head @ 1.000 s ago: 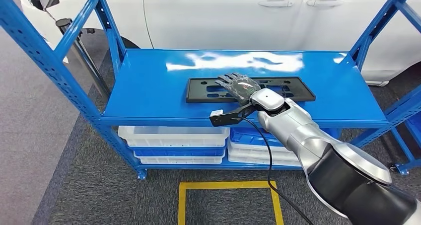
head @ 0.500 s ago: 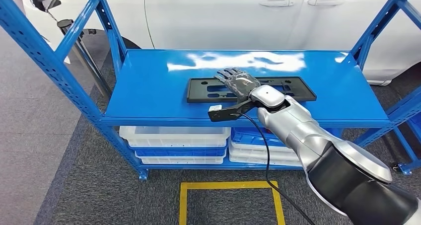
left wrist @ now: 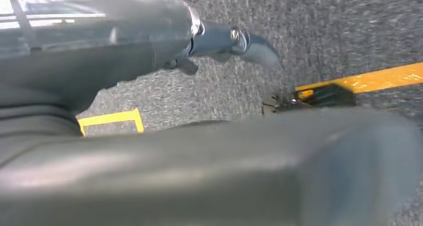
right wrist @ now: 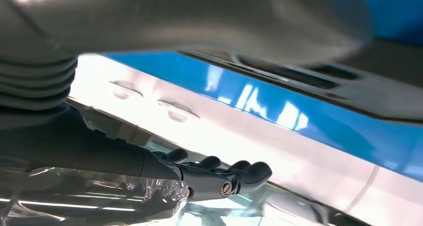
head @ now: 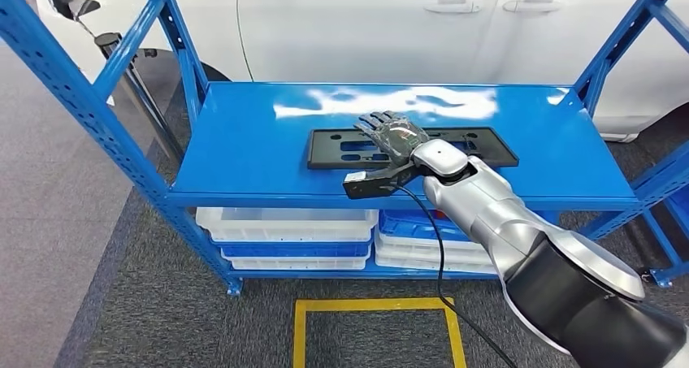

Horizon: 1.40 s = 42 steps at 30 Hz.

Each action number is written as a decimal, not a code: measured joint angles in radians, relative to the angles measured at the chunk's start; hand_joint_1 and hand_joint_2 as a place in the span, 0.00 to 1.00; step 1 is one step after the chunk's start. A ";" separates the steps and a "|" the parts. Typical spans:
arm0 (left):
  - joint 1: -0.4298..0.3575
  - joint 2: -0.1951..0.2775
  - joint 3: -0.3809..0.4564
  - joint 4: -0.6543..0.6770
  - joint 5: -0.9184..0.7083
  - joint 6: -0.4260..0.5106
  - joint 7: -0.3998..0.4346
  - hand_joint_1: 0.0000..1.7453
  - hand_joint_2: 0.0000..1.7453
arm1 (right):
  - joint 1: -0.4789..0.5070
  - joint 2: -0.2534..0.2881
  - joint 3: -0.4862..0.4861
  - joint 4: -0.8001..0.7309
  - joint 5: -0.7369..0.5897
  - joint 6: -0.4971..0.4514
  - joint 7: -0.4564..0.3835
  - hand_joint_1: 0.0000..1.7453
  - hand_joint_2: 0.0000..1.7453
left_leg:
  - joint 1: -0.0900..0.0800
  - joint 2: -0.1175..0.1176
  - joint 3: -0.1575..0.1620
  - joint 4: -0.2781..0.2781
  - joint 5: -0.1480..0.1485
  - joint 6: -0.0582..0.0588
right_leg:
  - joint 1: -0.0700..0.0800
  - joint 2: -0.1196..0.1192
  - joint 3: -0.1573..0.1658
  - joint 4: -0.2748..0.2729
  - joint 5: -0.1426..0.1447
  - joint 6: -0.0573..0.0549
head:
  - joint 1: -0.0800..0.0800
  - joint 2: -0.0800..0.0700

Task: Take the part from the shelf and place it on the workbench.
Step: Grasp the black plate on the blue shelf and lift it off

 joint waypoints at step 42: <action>0.000 -0.002 0.000 0.000 -0.004 0.021 -0.026 0.00 0.00 | -0.011 0.018 0.002 0.007 0.011 0.004 -0.005 0.00 0.00 | -0.004 -0.002 0.011 -0.008 -0.002 0.022 | -0.002 -0.001 -0.033 0.080 -0.022 0.005 | 0.000 0.000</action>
